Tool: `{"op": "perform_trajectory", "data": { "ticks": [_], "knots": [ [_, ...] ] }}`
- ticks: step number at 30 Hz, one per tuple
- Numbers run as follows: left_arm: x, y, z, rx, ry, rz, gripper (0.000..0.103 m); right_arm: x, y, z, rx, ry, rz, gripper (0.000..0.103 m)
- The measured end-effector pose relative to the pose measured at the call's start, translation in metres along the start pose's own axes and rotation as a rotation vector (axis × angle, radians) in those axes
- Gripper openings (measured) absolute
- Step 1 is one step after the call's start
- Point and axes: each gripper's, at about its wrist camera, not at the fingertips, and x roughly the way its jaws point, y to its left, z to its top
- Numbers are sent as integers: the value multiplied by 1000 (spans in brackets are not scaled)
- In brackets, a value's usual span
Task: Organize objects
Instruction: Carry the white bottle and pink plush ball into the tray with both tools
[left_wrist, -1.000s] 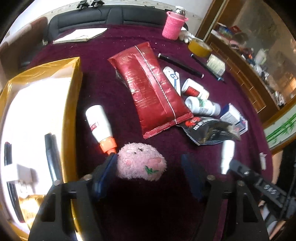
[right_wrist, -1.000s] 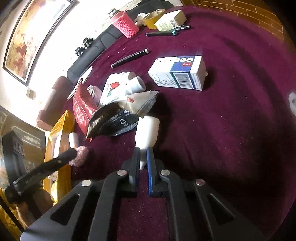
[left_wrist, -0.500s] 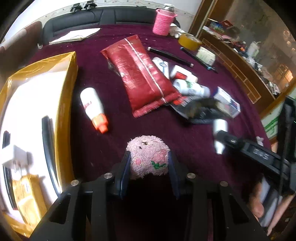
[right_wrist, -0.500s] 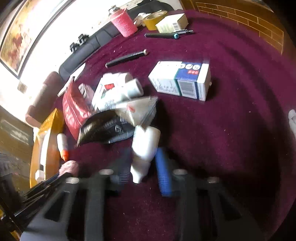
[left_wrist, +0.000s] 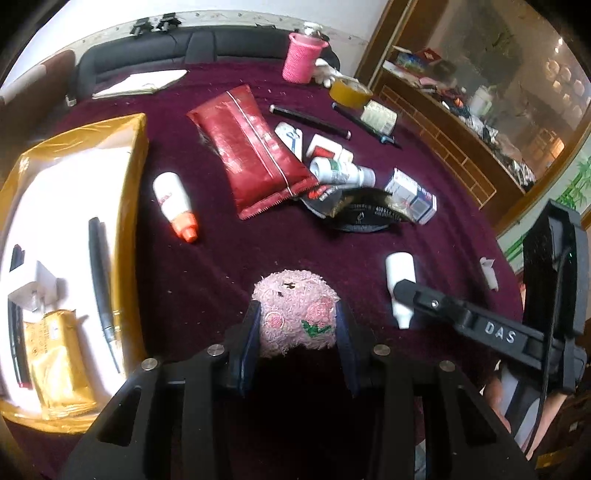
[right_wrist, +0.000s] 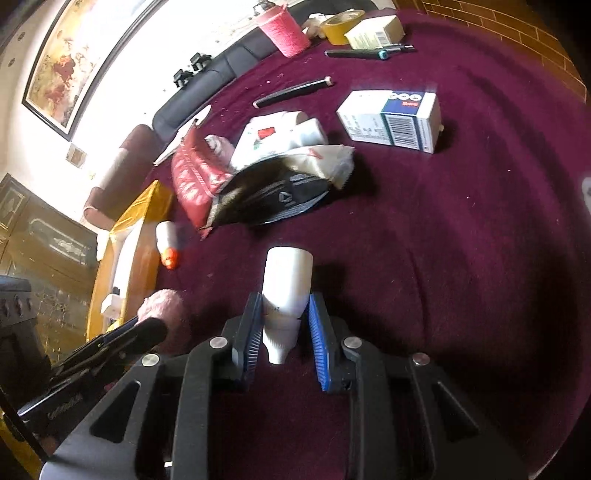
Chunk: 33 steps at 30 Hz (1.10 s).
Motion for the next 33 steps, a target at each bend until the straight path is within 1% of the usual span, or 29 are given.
{"op": "perform_trajectory", "data": {
  "ticks": [2, 5, 8, 12, 16, 18, 22, 25, 28, 33],
  "knots": [
    [-10, 4, 0, -13, -18, -7, 34, -5, 10, -1, -22, -3, 19, 22],
    [-29, 11, 3, -29, -42, 16, 34, -11, 29, -3, -66, -7, 44, 22],
    [-49, 25, 9, -70, -55, 28, 34, -12, 53, -5, -119, 1, 71, 22],
    [-76, 54, 20, -134, -85, 43, 34, -3, 90, -8, -197, 29, 107, 22],
    [-101, 92, 33, -212, -142, 82, 34, 14, 122, -11, -248, 82, 158, 22],
    [-106, 112, 38, -249, -152, 105, 34, 24, 137, -11, -270, 107, 177, 22],
    [-104, 154, 47, -315, -157, 140, 34, 45, 165, -8, -324, 143, 199, 23],
    [-93, 181, 53, -360, -139, 132, 34, 65, 184, -4, -353, 177, 213, 23],
    [-75, 201, 57, -392, -109, 134, 34, 89, 202, -2, -379, 217, 217, 23],
    [-45, 225, 62, -428, -58, 161, 34, 128, 228, -6, -412, 271, 185, 23]
  ]
}}
